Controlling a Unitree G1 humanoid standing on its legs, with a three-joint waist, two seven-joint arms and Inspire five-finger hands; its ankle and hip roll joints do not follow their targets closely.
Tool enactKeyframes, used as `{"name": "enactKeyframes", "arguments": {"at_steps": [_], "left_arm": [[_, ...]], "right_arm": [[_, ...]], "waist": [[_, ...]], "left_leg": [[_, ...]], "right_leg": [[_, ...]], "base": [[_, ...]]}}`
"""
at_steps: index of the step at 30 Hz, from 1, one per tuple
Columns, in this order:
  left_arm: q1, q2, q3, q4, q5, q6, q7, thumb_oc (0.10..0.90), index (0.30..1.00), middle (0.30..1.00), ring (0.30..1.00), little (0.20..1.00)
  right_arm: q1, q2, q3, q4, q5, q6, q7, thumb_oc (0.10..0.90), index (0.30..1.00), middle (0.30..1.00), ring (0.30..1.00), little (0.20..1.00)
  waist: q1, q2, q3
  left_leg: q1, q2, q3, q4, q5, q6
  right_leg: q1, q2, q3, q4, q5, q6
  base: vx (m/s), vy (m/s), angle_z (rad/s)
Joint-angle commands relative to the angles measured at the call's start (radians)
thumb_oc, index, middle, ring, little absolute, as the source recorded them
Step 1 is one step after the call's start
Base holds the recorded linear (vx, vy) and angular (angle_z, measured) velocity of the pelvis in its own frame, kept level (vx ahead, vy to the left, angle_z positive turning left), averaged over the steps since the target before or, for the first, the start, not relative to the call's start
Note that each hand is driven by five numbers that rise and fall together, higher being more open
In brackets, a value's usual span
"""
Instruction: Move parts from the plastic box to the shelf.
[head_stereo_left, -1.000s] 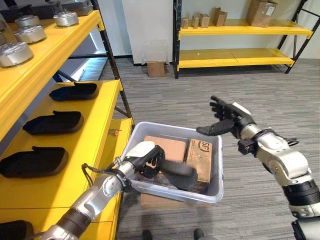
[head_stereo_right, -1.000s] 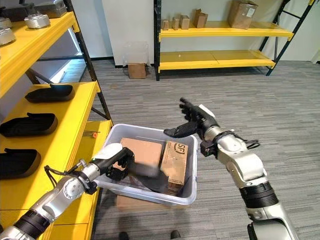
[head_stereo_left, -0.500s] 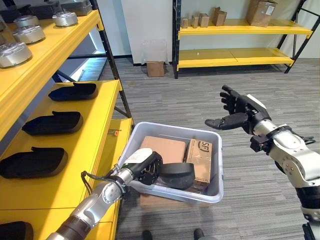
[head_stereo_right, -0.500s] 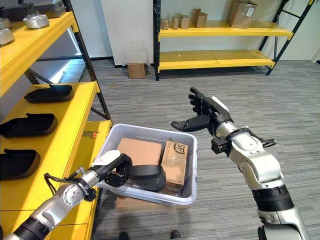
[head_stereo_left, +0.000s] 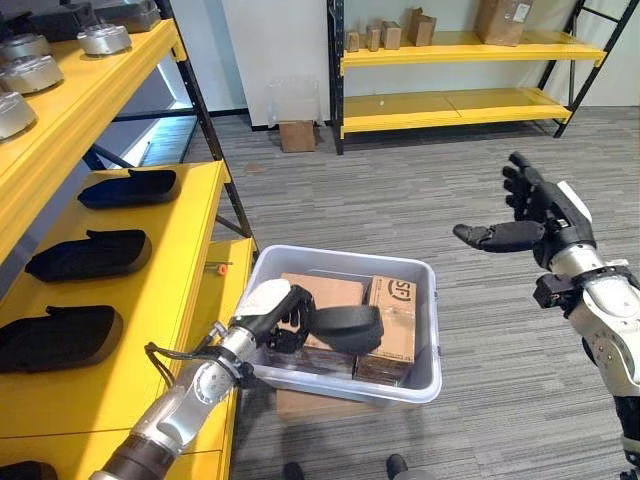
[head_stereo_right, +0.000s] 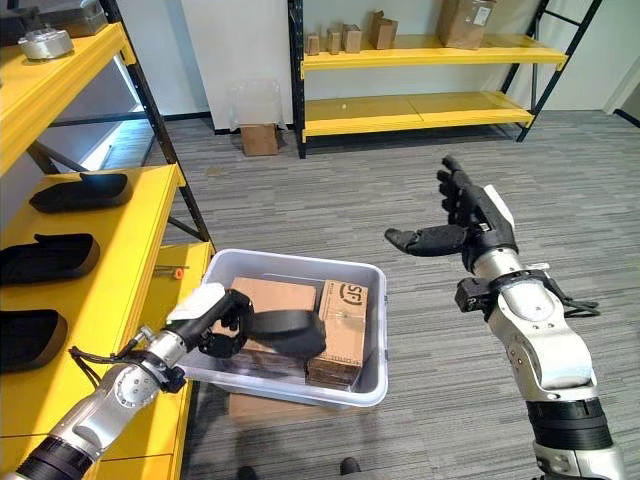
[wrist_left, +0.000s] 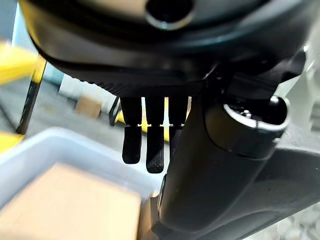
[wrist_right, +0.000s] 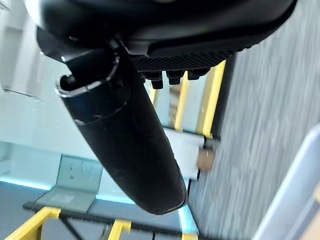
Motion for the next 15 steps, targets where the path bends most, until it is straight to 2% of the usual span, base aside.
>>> {"name": "enactKeyframes", "arguments": {"at_steps": [1, 5, 12, 15], "left_arm": [[-0.145, 0.050, 0.136, -0.160, -0.044, -0.097, 0.179, 0.400, 0.300, 0.300, 0.300, 0.300], [-0.185, 0.046, 0.168, -0.203, -0.043, -0.073, 0.213, 0.400, 0.300, 0.300, 0.300, 0.300], [-0.149, 0.029, 0.204, -0.284, -0.038, -0.100, 0.212, 0.400, 0.300, 0.300, 0.300, 0.300], [-0.134, 0.017, 0.207, -0.304, -0.062, -0.139, 0.191, 0.400, 0.300, 0.300, 0.300, 0.300]], "right_arm": [[-0.054, 0.006, -0.071, -0.097, -0.108, -0.173, -0.072, 0.900, 1.000, 1.000, 1.000, 1.000], [-0.042, 0.066, -0.018, -0.065, -0.128, -0.206, -0.131, 0.900, 1.000, 1.000, 1.000, 1.000], [-0.013, 0.181, 0.071, -0.010, -0.163, -0.209, -0.235, 0.900, 1.000, 1.000, 1.000, 1.000], [0.035, 0.206, 0.072, 0.015, -0.156, -0.212, -0.274, 0.900, 1.000, 1.000, 1.000, 1.000]], "waist": [[0.023, -0.008, -0.075], [0.035, 0.000, -0.073], [0.071, 0.021, -0.068], [0.069, 0.030, -0.066]], "left_leg": [[0.118, -0.021, 0.089, 0.000, -0.190, 0.025], [0.119, -0.022, 0.078, 0.005, -0.188, 0.025], [0.097, -0.004, 0.046, 0.004, -0.164, 0.003], [0.082, 0.010, 0.089, 0.006, -0.149, -0.014]], "right_leg": [[-0.020, 0.089, -0.047, 0.001, -0.024, -0.054], [-0.014, 0.089, -0.055, 0.001, -0.030, -0.060], [-0.011, 0.093, -0.094, -0.001, -0.048, -0.077], [-0.017, 0.084, -0.143, -0.001, -0.052, -0.074]], "base": [[0.00, -0.084, 0.00], [0.01, -0.114, 0.01], [0.03, -0.095, 0.07], [-0.05, 0.008, 0.13]]}}
